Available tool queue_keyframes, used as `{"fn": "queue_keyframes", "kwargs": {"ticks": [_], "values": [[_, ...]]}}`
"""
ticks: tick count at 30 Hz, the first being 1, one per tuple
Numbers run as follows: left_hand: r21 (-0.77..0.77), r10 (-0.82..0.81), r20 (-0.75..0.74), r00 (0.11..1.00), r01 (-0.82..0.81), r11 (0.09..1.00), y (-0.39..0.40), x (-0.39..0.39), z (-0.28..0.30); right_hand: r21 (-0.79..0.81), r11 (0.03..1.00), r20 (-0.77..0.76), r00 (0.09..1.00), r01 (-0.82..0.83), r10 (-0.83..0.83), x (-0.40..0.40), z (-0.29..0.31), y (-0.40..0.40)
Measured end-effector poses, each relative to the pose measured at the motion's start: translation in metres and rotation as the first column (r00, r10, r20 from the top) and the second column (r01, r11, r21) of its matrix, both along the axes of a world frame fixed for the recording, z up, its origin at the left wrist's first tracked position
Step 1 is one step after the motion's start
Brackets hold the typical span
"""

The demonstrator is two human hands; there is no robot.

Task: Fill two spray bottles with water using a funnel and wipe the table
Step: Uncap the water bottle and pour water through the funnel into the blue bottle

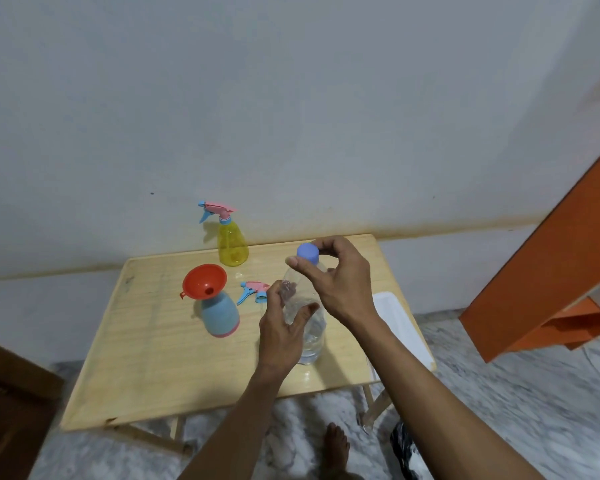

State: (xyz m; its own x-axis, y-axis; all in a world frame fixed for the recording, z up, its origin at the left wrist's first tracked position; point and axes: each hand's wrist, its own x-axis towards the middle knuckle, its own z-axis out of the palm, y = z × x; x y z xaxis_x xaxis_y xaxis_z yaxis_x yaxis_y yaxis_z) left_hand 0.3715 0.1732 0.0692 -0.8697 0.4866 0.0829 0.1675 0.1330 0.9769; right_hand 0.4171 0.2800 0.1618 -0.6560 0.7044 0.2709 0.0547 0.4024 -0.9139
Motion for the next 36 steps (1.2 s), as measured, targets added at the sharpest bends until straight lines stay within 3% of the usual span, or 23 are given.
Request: {"fn": "queue_keyframes", "kwargs": {"ticks": [2, 7, 13, 17, 22, 26, 32, 36], "values": [[-0.002, 0.005, -0.005, 1.000, -0.005, 1.000, 0.000, 0.001, -0.001, 0.040, 0.999, 0.022, 1.000, -0.011, 0.011, -0.001, 0.000, -0.001], [-0.010, -0.008, -0.025, 1.000, 0.008, 1.000, -0.001, 0.000, -0.002, 0.058, 0.972, 0.124, 0.968, -0.228, 0.220, 0.006, 0.007, 0.014], [0.011, -0.011, -0.031, 0.999, 0.011, 1.000, -0.001, 0.003, -0.002, 0.114, 0.991, 0.043, 0.997, -0.066, 0.061, 0.008, 0.005, 0.006], [0.009, -0.021, -0.039, 0.999, 0.022, 1.000, 0.000, 0.002, -0.003, 0.147, 0.980, 0.074, 0.990, -0.130, 0.121, 0.009, 0.007, 0.009], [0.021, 0.020, -0.034, 0.999, -0.020, 1.000, 0.003, 0.004, -0.002, 0.070, 0.983, -0.005, 0.986, -0.169, 0.169, 0.010, 0.009, 0.020], [0.017, 0.035, 0.004, 0.999, -0.036, 0.999, 0.003, 0.002, -0.005, -0.043, 0.996, -0.069, 0.995, -0.077, 0.074, 0.014, 0.000, 0.047], [-0.014, 0.065, -0.029, 0.997, -0.066, 0.998, 0.004, 0.001, -0.009, -0.049, 0.998, 0.284, 0.959, 0.026, -0.011, 0.018, -0.098, 0.094], [-0.012, 0.072, -0.050, 0.996, -0.073, 0.997, 0.005, 0.001, -0.011, 0.135, 0.983, 0.648, 0.762, -0.121, 0.005, 0.021, -0.162, 0.091]]}}
